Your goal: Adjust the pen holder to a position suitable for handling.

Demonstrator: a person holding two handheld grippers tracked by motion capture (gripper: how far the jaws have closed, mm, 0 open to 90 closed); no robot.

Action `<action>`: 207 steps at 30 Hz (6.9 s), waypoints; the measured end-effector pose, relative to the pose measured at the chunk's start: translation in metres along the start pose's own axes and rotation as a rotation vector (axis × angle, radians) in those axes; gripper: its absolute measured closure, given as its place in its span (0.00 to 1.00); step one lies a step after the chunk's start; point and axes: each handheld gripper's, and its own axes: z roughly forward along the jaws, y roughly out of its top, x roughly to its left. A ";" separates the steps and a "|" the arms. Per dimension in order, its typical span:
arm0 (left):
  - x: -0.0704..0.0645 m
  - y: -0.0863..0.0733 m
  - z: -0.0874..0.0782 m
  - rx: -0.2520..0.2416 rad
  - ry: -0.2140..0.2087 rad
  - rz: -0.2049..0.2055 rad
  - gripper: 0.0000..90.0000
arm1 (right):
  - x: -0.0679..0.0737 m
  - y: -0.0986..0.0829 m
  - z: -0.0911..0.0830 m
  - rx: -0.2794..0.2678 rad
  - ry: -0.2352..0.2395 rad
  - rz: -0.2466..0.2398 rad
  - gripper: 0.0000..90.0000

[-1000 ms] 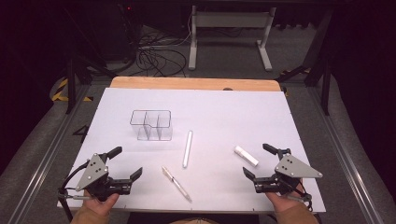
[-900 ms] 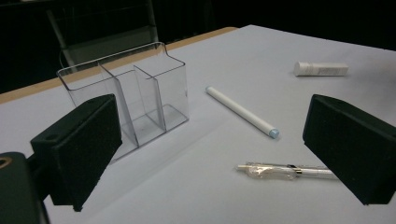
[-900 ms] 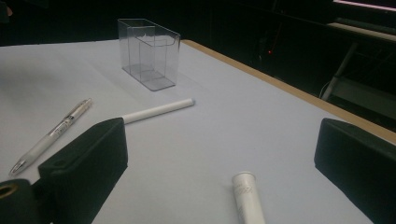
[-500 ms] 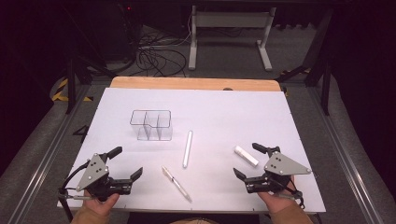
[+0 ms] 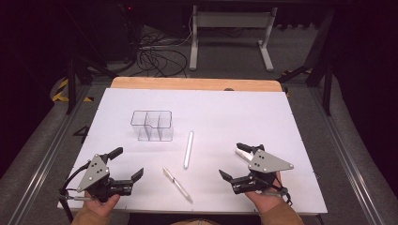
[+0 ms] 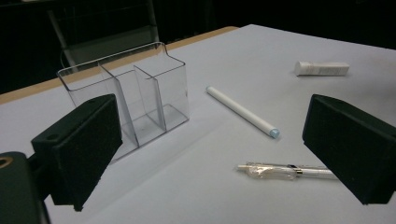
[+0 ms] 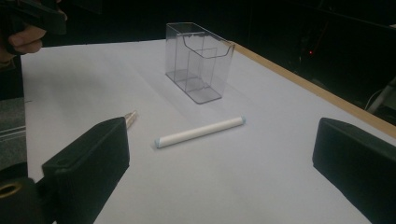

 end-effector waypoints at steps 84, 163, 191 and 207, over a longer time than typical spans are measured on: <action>-0.001 -0.001 0.001 0.006 0.011 0.007 0.07 | 0.074 -0.004 0.081 0.215 0.215 0.164 0.39; 0.000 -0.001 0.004 0.022 0.013 0.014 0.07 | 0.115 -0.027 0.105 0.406 0.050 0.201 0.86; -0.001 -0.001 0.004 0.028 0.015 0.016 0.07 | 0.114 -0.027 0.105 0.399 0.055 0.240 0.90; -0.002 -0.001 0.004 0.025 0.018 0.014 0.07 | 0.095 -0.005 0.088 0.315 0.089 0.168 0.90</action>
